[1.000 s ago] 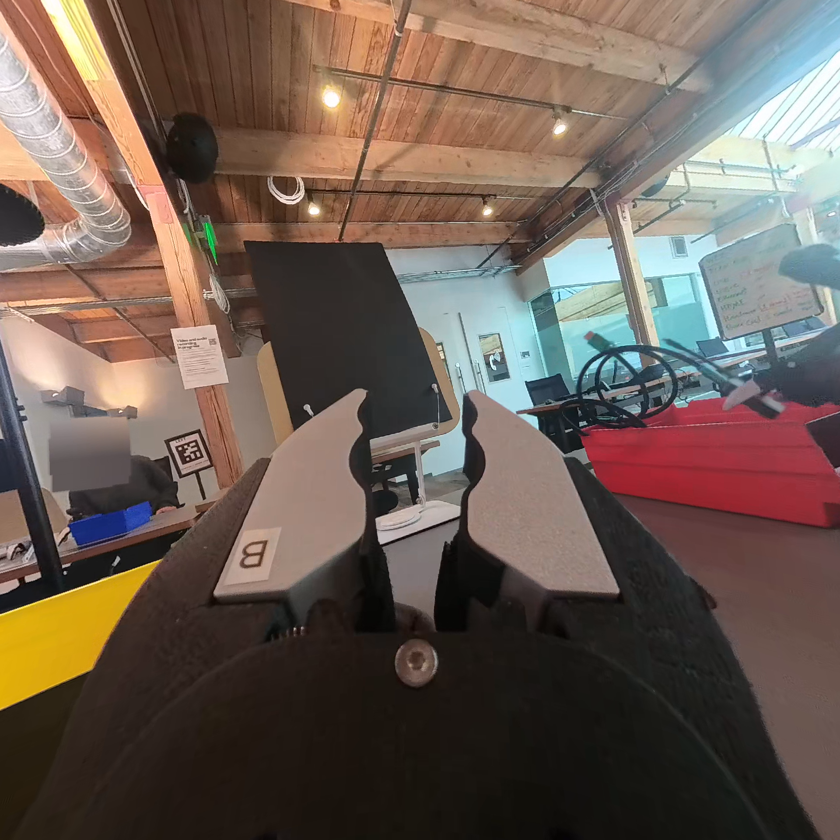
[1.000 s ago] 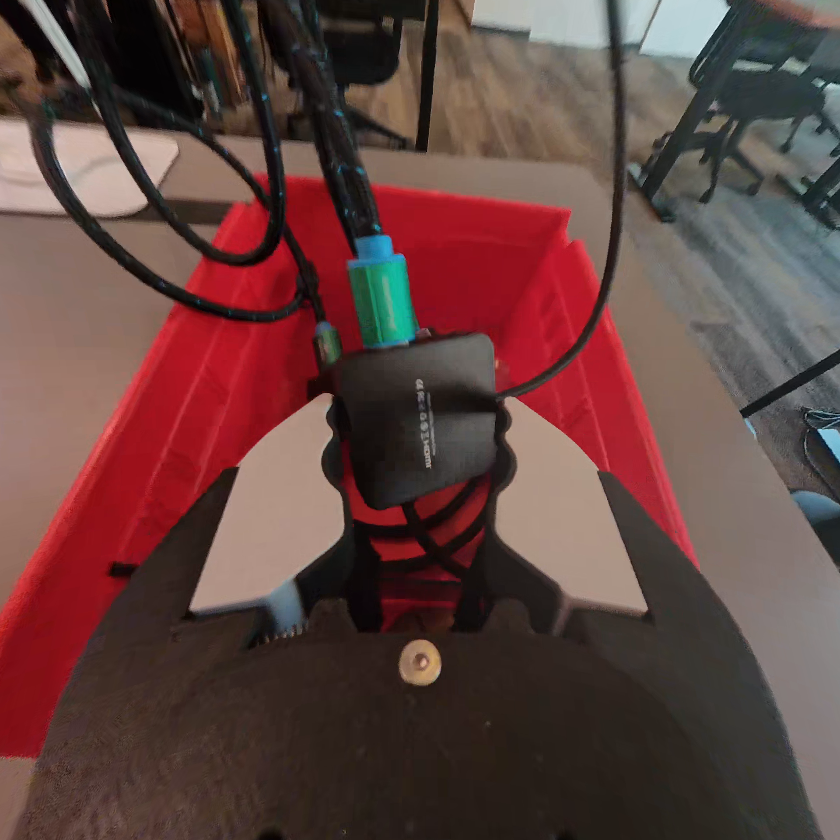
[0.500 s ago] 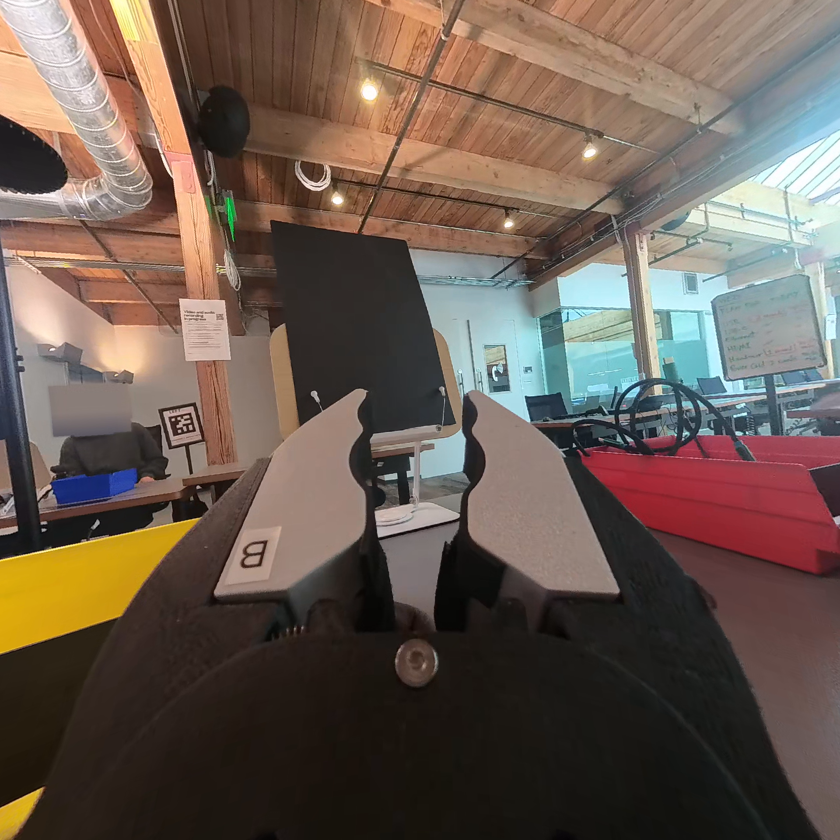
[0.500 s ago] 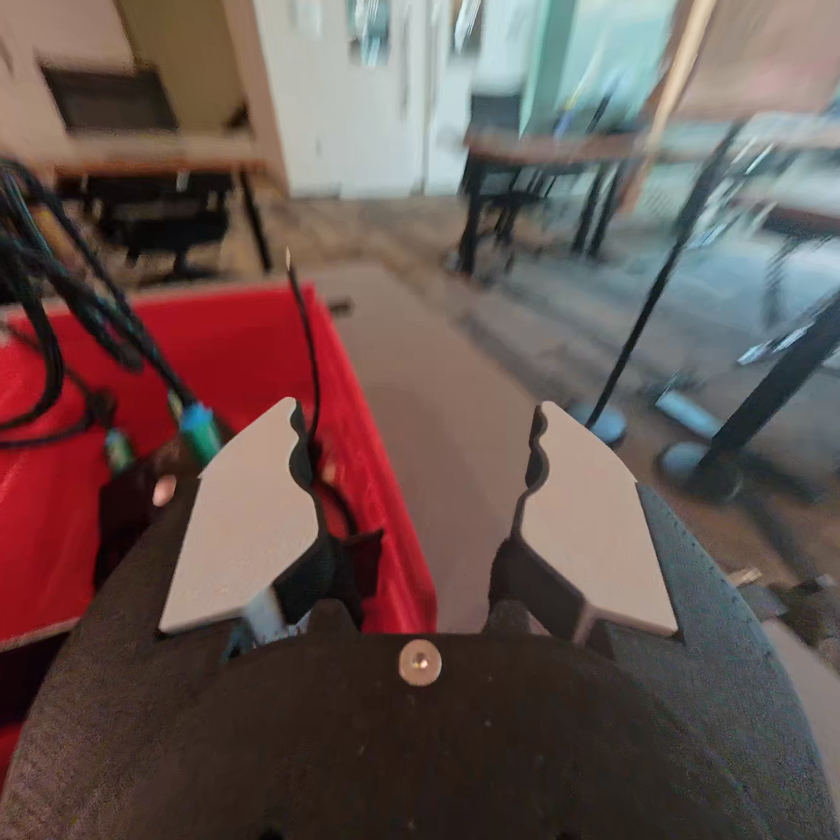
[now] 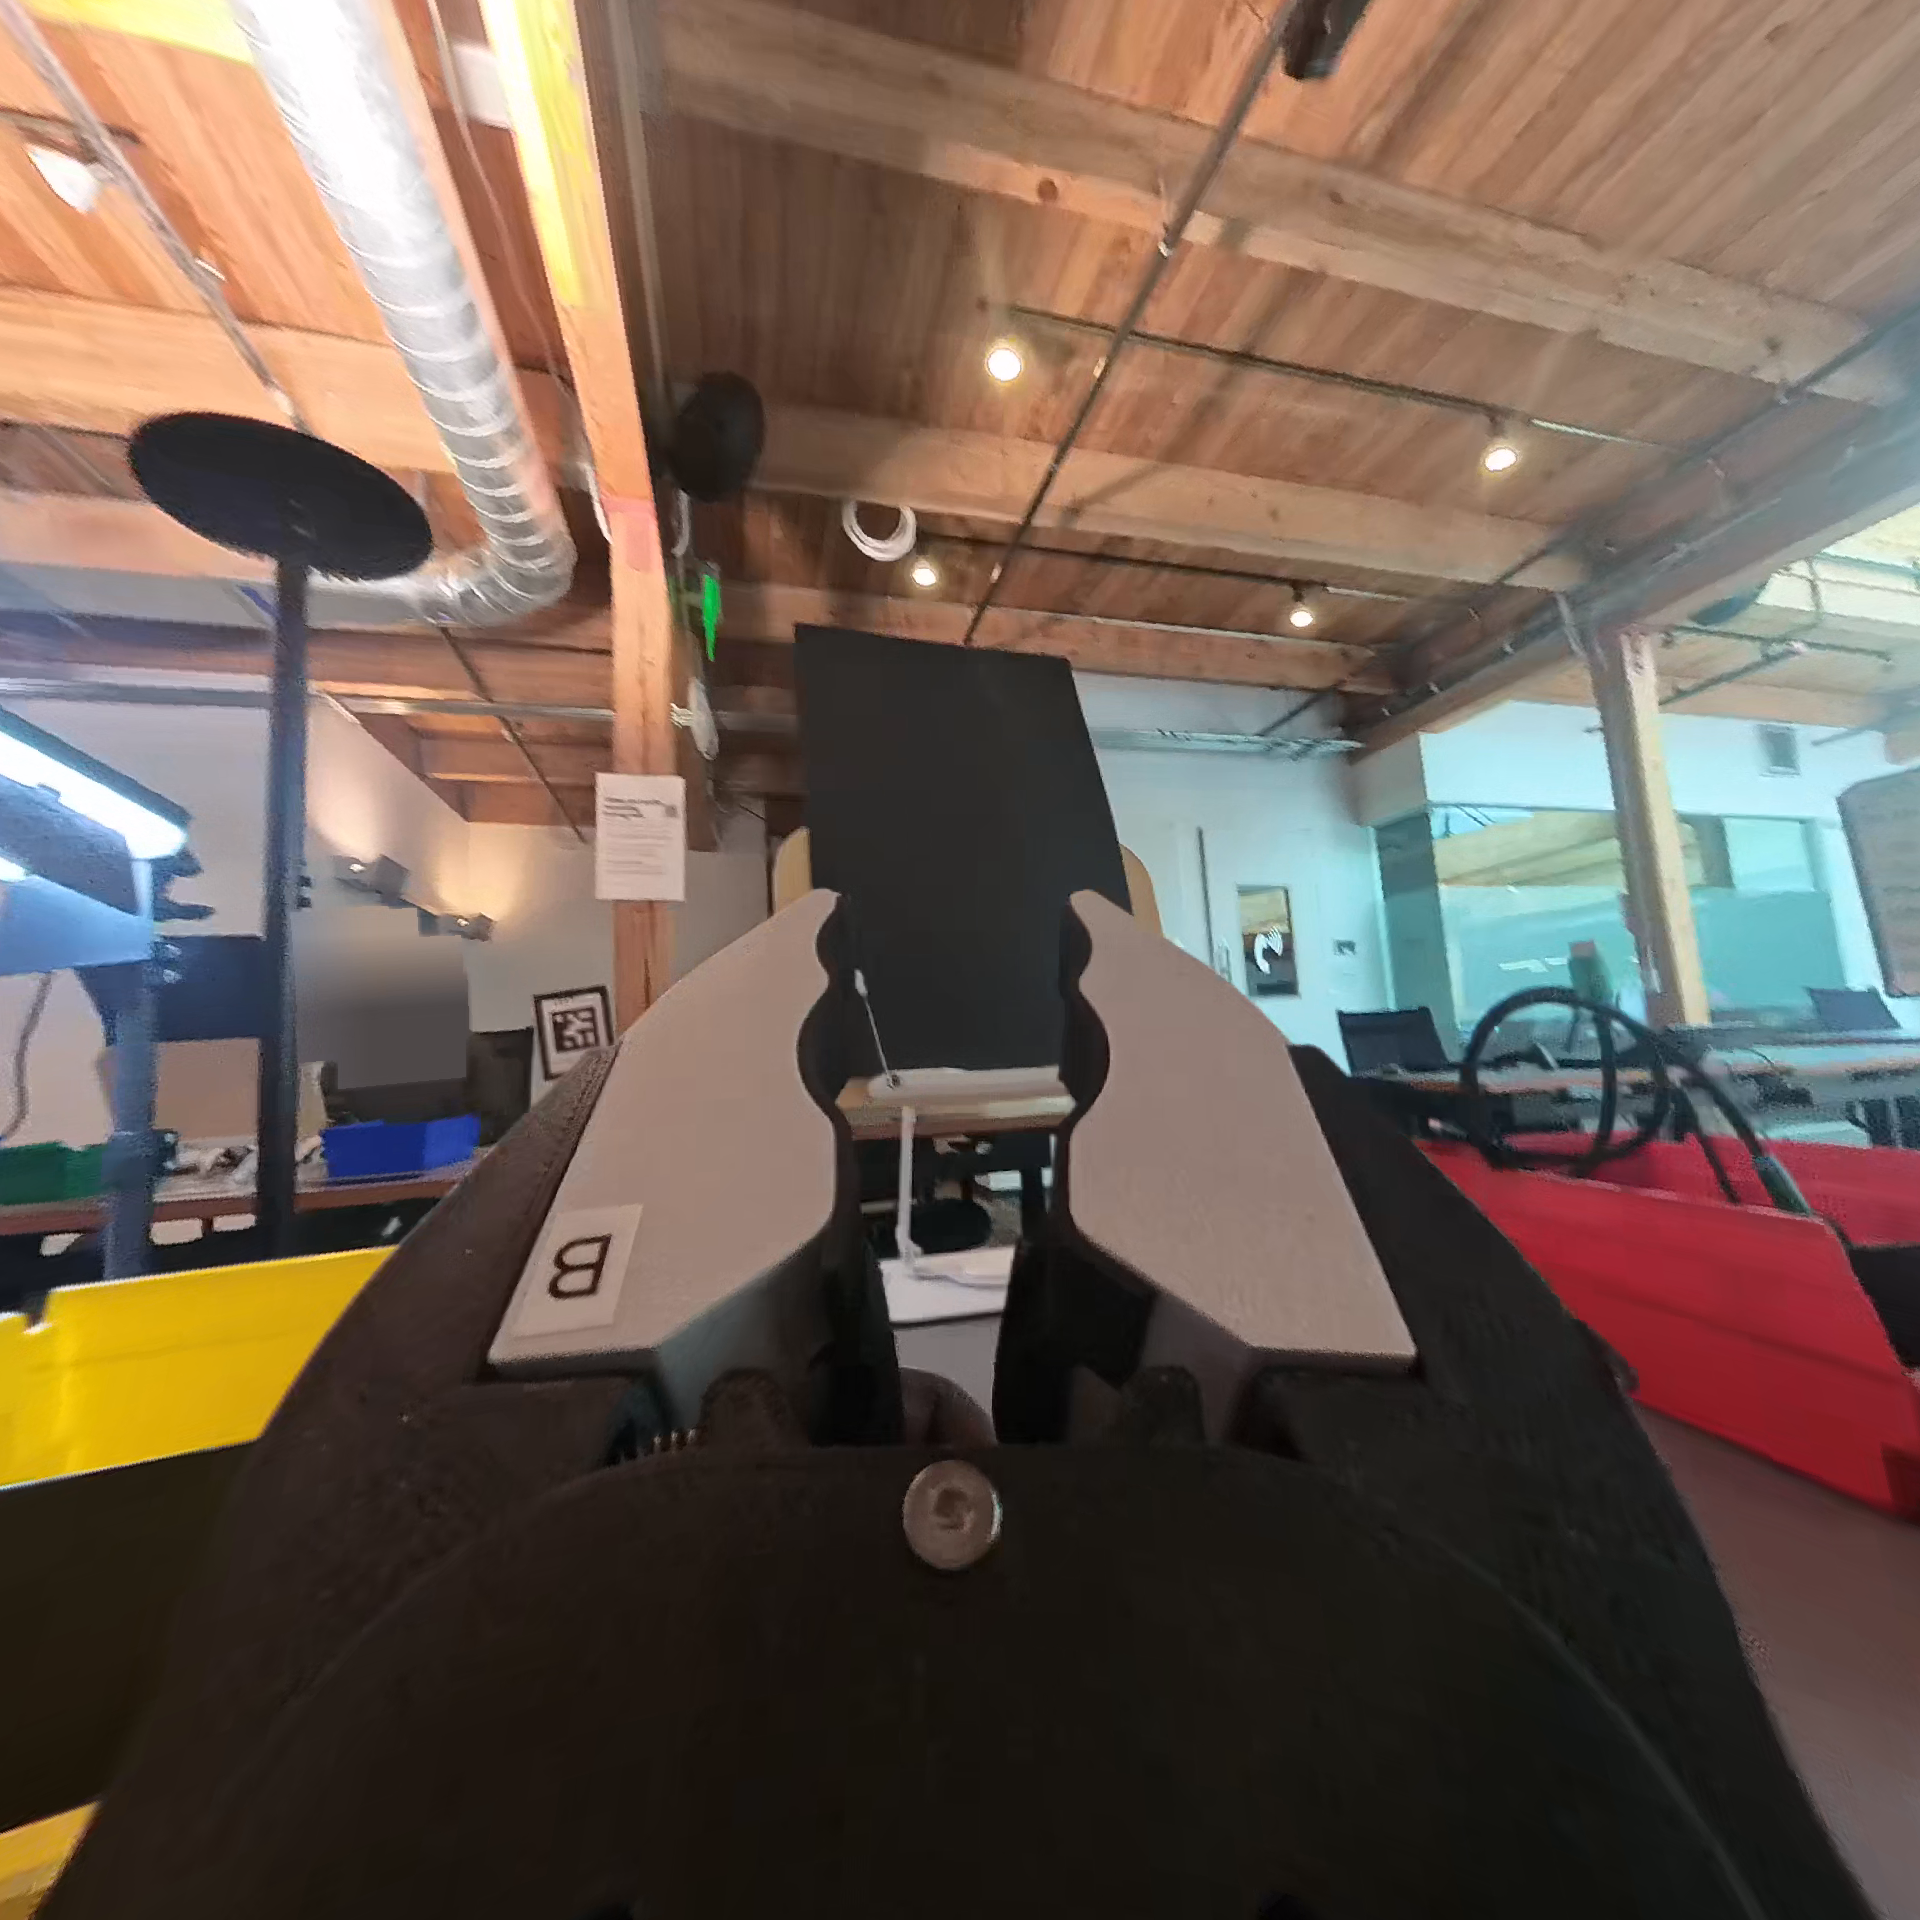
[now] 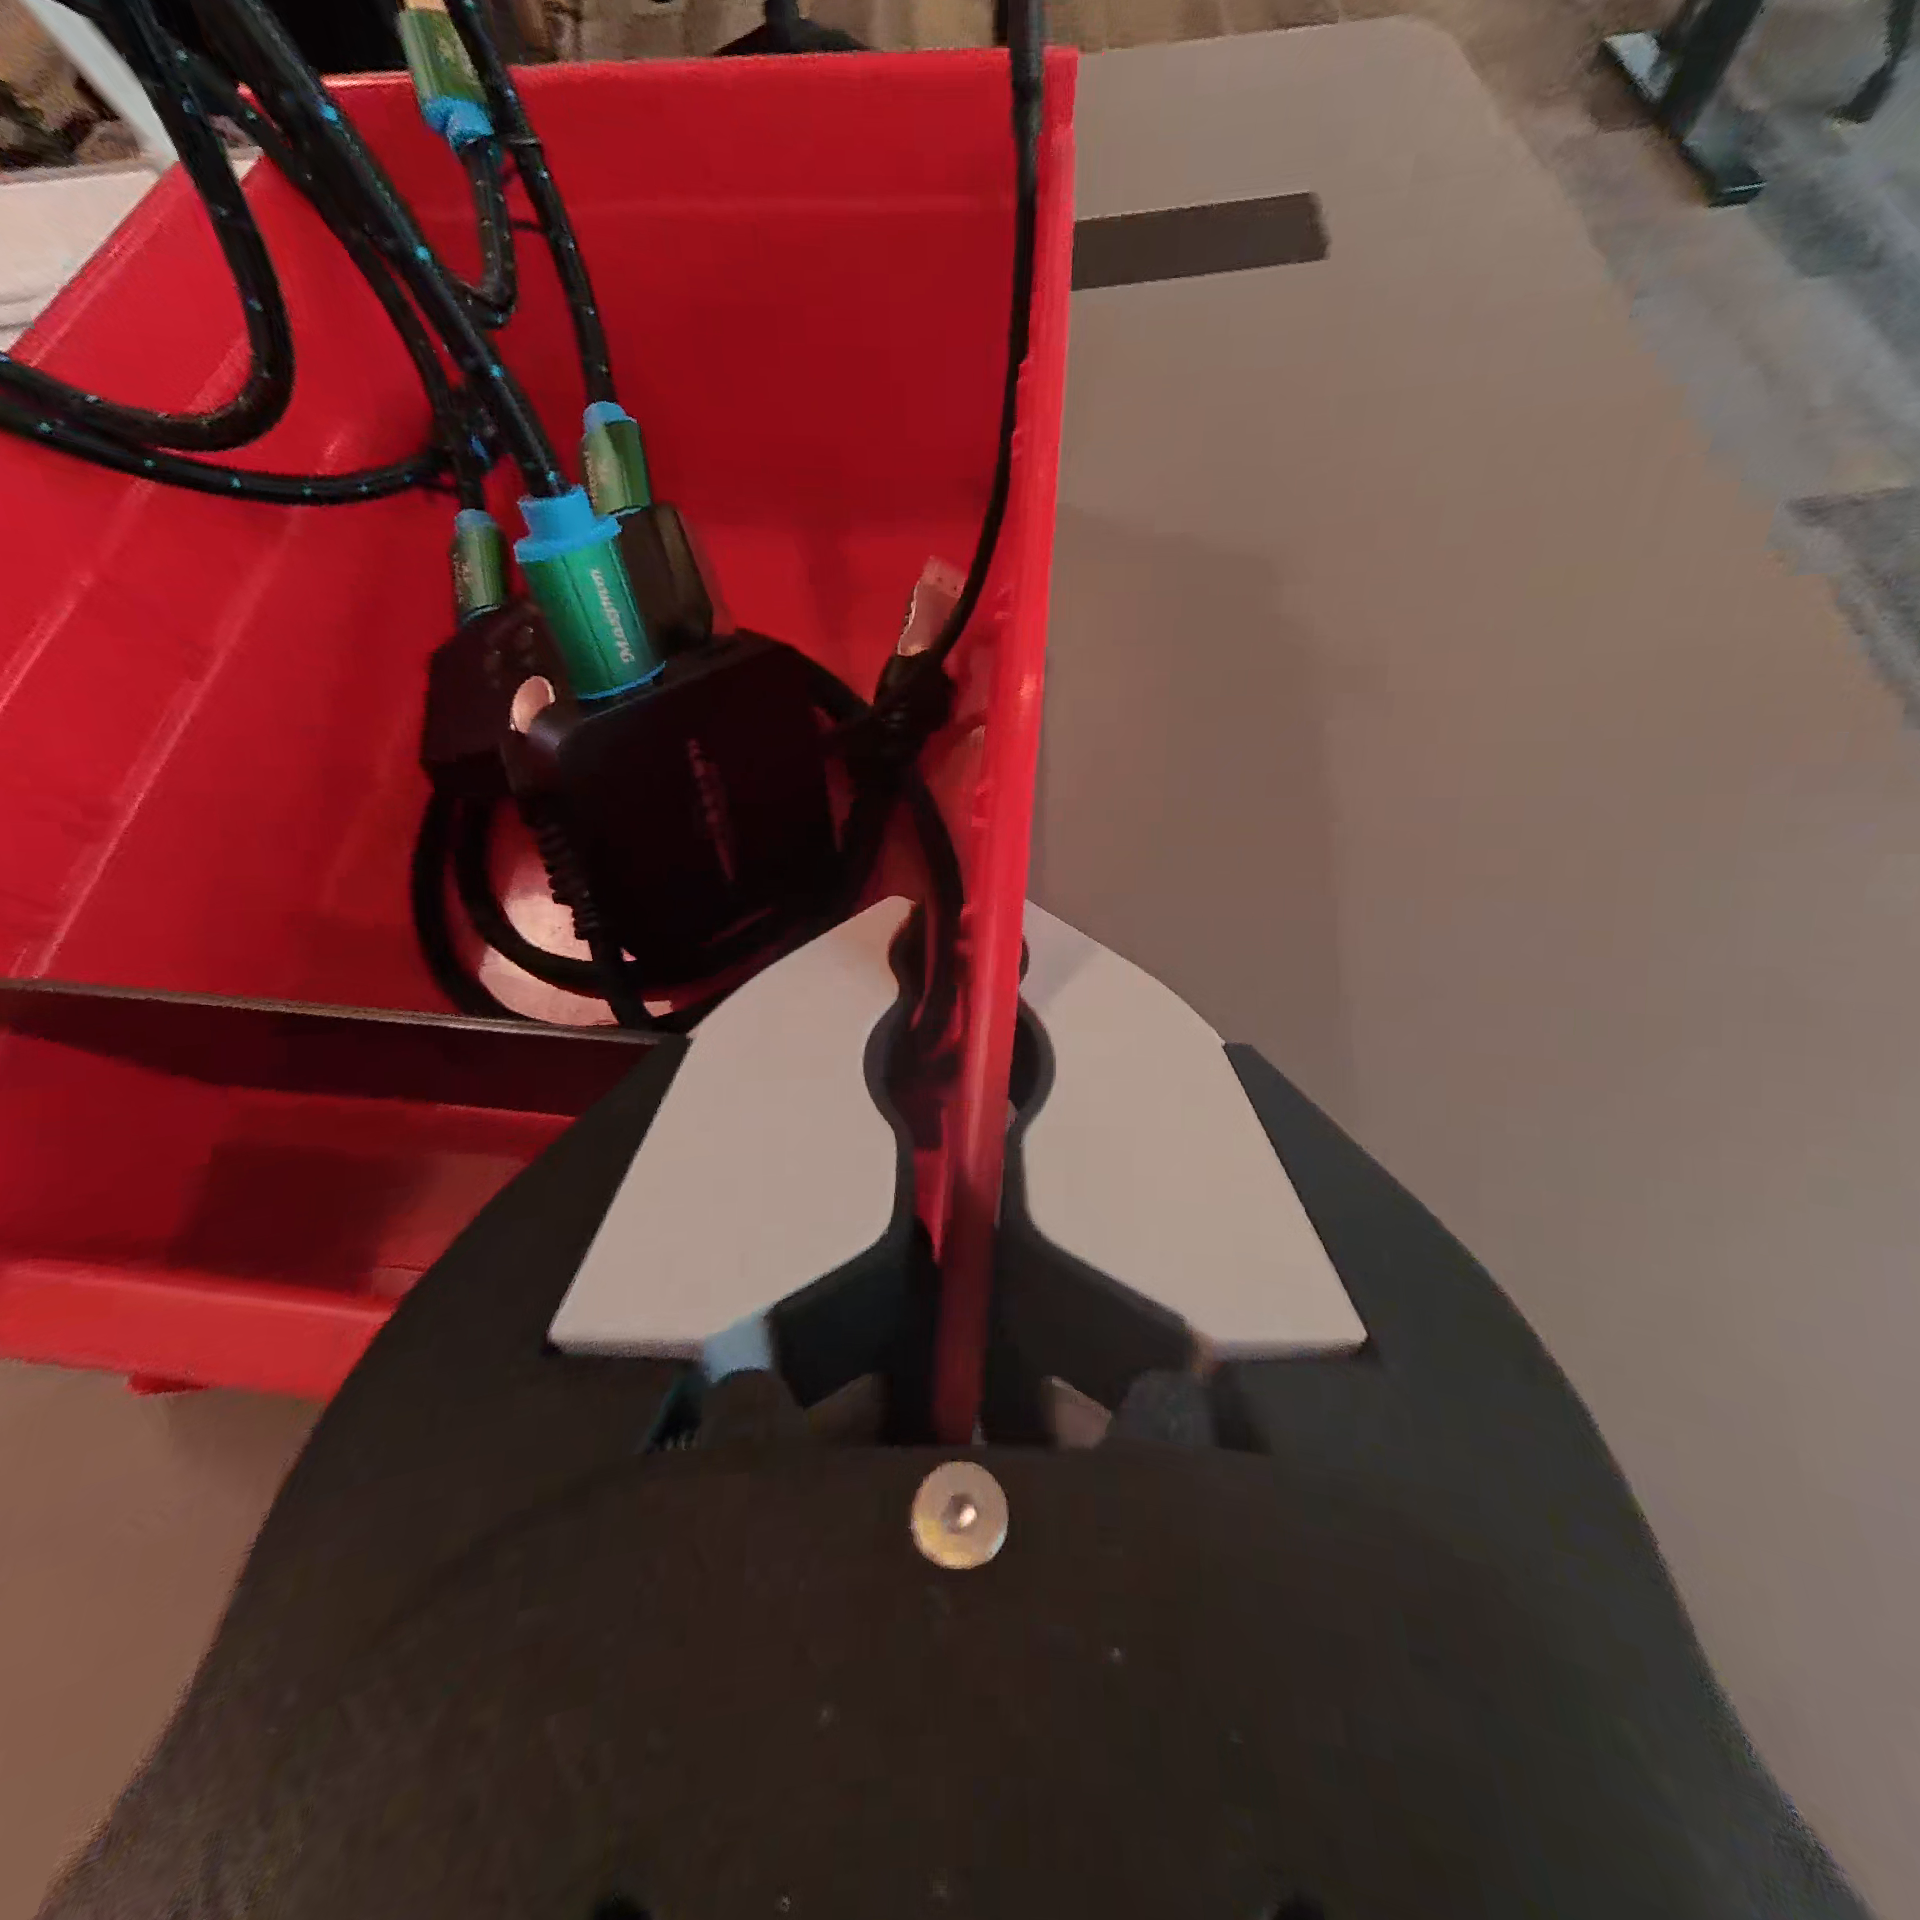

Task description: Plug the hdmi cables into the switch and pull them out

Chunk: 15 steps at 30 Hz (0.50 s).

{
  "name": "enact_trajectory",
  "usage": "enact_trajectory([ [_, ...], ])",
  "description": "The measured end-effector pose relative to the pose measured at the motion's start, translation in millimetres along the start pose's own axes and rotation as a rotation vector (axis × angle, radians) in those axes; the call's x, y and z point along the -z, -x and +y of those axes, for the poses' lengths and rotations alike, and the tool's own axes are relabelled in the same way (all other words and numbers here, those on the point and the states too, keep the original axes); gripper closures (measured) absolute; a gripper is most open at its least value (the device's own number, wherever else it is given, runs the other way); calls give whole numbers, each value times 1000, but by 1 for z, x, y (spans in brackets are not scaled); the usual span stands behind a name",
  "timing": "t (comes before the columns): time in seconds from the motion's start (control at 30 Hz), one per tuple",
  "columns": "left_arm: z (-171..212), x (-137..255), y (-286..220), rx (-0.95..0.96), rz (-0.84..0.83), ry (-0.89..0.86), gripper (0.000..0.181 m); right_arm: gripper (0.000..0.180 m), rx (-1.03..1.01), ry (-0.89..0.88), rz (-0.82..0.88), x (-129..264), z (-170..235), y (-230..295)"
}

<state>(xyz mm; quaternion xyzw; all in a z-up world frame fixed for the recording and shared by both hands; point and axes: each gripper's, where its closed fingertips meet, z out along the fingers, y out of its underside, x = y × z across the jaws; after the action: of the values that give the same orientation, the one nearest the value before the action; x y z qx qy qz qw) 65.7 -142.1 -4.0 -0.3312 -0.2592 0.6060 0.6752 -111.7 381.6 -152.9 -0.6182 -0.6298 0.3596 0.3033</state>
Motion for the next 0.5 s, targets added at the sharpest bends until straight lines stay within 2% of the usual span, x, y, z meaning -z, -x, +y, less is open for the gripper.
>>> enact_trajectory([
  [0.13,-21,-1,28,-12,-63,-33,145,164,83,19,-16,-8,-3,47],
  [0.23,-57,3,67,-34,-152,-66,146,161,81,6,-52,-14,-3,89],
  [0.3,-76,10,96,-34,-200,-27,143,157,67,-9,-96,-17,-4,120],
  [0.4,-90,31,138,4,-262,90,136,152,52,-41,-158,-22,-5,168],
  [0.5,-104,62,174,22,-351,111,133,152,59,-79,-190,-28,-7,210],
])
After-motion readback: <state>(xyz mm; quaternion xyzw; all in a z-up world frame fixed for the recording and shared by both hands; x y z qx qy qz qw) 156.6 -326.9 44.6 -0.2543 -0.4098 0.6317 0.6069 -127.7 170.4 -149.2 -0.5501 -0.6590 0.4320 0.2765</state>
